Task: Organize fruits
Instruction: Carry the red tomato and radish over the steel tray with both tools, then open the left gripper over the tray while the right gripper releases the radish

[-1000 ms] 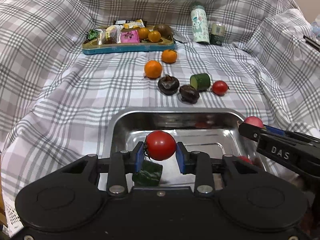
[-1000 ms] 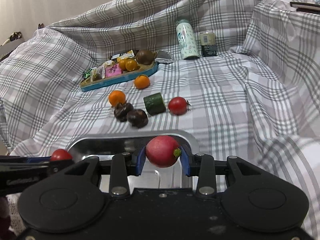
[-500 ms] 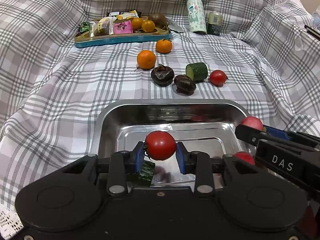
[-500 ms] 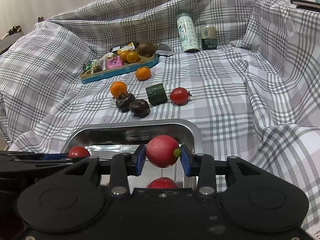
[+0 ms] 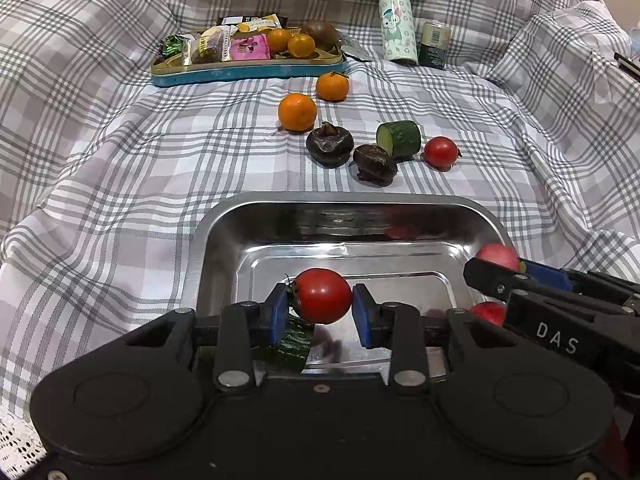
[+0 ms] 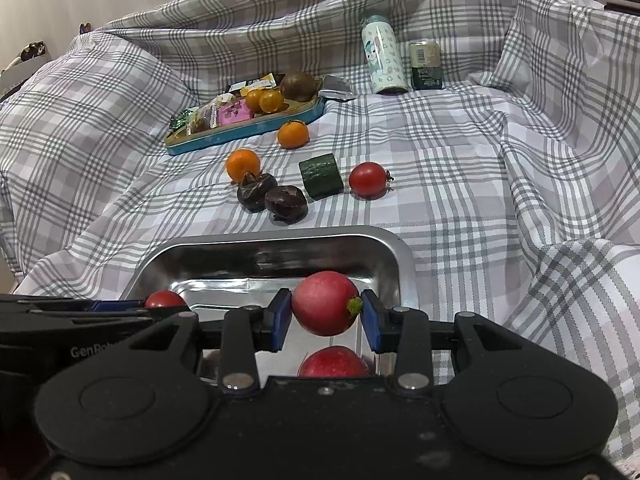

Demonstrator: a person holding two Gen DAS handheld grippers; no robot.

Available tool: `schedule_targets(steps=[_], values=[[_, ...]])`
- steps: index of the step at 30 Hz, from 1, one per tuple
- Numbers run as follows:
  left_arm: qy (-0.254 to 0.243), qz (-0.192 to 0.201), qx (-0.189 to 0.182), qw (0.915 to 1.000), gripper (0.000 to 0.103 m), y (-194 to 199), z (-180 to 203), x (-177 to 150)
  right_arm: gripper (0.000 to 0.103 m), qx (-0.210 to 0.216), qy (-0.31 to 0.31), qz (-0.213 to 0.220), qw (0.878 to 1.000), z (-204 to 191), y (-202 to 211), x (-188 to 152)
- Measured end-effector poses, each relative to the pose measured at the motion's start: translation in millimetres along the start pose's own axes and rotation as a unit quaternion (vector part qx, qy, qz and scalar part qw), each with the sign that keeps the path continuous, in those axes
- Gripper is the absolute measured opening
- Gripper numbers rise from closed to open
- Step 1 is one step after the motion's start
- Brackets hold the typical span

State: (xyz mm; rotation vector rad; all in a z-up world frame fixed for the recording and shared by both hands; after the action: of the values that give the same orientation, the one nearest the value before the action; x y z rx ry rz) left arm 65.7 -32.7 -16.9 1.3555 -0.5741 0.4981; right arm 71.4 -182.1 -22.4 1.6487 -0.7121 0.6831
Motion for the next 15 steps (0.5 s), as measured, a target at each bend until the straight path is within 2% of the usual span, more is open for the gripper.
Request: schedule_targets(steps=[15], values=[[0.004,0.013,0.002,0.9999,0.043,3.9,-1.4,0.1,0.04,0.006,0.007,0.012,1.0,-5.5,5.8,-2.0]])
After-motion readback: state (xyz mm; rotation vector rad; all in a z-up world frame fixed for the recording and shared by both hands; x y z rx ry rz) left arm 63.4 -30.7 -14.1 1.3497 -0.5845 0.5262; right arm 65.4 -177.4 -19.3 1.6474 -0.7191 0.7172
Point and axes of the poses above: each gripper's, at about its wrist camera, not at the fingertips, and y roughly against the way its jaws point, z to its right, x to its top, the point moved 2 cm from there along -y, roughly the way its jaws point, and after that the axes turned 4 degrees about y, right-handed, at the moved point
